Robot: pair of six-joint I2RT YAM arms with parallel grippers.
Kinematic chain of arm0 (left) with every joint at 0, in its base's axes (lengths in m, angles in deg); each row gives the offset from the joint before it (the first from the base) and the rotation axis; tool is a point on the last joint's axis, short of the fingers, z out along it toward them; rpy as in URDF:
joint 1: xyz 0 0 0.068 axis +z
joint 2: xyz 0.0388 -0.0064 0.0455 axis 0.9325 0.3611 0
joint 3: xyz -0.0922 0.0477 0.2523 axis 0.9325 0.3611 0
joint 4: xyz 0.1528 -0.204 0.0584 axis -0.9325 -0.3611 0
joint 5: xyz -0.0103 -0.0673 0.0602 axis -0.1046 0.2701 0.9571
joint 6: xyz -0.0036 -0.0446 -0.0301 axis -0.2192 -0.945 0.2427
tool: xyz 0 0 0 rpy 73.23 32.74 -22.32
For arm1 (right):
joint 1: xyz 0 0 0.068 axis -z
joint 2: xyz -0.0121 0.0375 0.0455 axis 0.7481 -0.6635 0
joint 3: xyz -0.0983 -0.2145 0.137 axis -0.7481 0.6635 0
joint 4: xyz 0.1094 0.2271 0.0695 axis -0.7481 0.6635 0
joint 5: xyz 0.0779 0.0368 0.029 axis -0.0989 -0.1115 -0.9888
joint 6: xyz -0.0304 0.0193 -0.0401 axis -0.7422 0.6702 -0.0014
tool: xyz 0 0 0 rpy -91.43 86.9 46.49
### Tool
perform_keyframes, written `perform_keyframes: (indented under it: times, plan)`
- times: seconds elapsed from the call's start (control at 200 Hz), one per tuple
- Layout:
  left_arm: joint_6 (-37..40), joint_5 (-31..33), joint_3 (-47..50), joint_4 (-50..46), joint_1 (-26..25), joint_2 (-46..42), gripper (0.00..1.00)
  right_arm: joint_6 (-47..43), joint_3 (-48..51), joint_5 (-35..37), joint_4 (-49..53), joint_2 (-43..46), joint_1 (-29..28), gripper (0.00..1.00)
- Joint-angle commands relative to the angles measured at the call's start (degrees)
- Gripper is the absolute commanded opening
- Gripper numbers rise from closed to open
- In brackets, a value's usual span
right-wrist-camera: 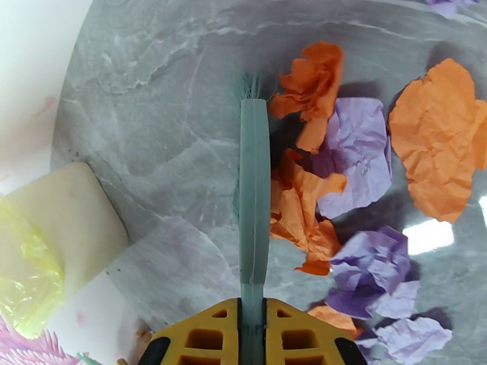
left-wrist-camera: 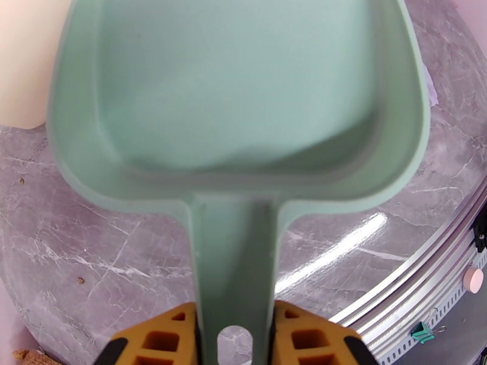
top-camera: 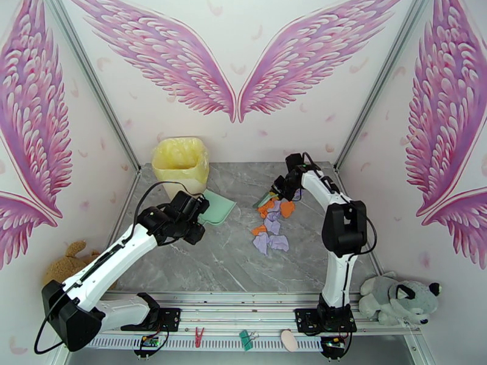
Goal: Sweep away the paper scraps from the table
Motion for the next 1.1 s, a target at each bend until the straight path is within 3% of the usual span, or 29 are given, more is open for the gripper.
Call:
perform_keyframes:
  times: [0.0, 0.225, 0.445, 0.645, 0.9, 1.095]
  plan:
    - [3.0, -1.4, -1.4, -0.3, -0.3, 2.2, 0.0, -2.8, 3.2, 2.1, 1.0, 4.3, 1.5, 0.0]
    - [5.1, -3.3, -2.2, 1.0, -0.4, 5.4, 0.0, -2.5, 6.7, -2.9, -7.0, 11.3, 4.1, 0.0]
    - [6.6, -4.5, -2.2, 2.2, -0.4, 7.5, 0.0, 4.8, 6.8, 0.0, -15.5, 13.1, 5.9, 0.0]
    - [7.9, -5.4, -3.6, 2.2, -0.4, 9.2, 0.0, 14.5, 7.8, 3.6, -28.0, 9.4, 6.5, 0.0]
    - [8.3, -4.9, -3.0, 1.8, -0.4, 8.7, 0.0, 16.9, 2.5, 6.8, -31.1, 2.6, 8.4, 0.0]
    - [7.4, -5.1, -2.3, 2.1, -0.3, 8.1, 0.0, 20.3, 5.9, 8.0, -33.1, 0.7, 9.8, 0.0]
